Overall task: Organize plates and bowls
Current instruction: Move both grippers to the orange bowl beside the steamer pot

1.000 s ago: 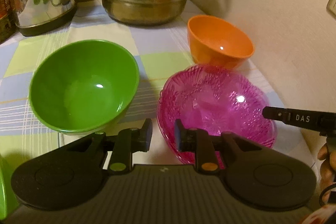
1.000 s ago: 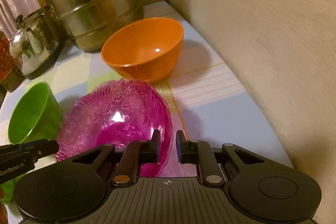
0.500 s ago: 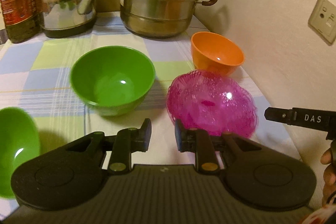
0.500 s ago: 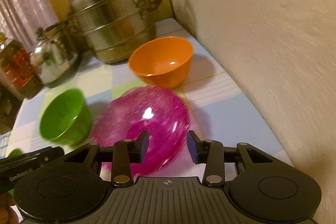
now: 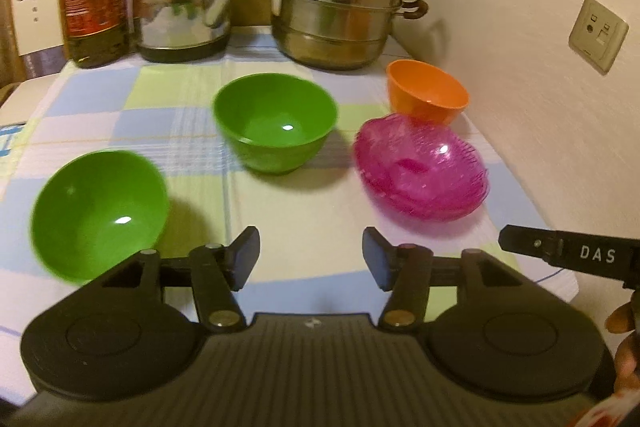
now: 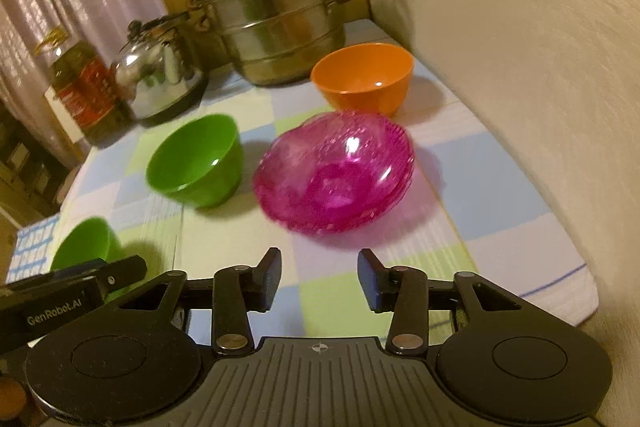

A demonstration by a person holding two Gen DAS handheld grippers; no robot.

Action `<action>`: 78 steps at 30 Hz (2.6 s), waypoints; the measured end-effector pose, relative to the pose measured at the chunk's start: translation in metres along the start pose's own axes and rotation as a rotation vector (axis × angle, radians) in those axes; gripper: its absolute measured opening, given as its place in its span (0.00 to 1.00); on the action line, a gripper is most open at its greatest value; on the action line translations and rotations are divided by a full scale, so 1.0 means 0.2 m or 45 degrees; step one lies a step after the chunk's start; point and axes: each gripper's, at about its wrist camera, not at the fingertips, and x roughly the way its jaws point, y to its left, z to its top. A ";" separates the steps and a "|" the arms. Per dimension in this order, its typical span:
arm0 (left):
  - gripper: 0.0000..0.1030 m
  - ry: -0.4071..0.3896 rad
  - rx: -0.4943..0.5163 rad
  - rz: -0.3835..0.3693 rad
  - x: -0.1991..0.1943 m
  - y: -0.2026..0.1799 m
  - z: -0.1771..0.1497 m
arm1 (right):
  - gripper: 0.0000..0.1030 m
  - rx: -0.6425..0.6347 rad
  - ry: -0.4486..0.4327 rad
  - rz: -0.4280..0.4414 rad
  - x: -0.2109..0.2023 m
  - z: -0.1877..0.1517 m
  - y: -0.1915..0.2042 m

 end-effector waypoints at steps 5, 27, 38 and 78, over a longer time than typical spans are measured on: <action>0.55 0.015 -0.027 0.047 -0.08 0.09 -0.08 | 0.51 -0.039 0.033 0.025 -0.03 -0.09 0.10; 0.55 0.027 -0.071 0.104 -0.22 0.24 -0.22 | 0.51 -0.150 0.079 0.061 -0.09 -0.23 0.33; 0.55 -0.013 -0.028 0.069 -0.29 0.17 -0.17 | 0.51 -0.156 0.002 0.049 -0.23 -0.20 0.33; 0.54 0.015 0.130 -0.163 0.63 -0.34 0.68 | 0.51 -0.006 -0.042 -0.174 0.38 0.59 -0.30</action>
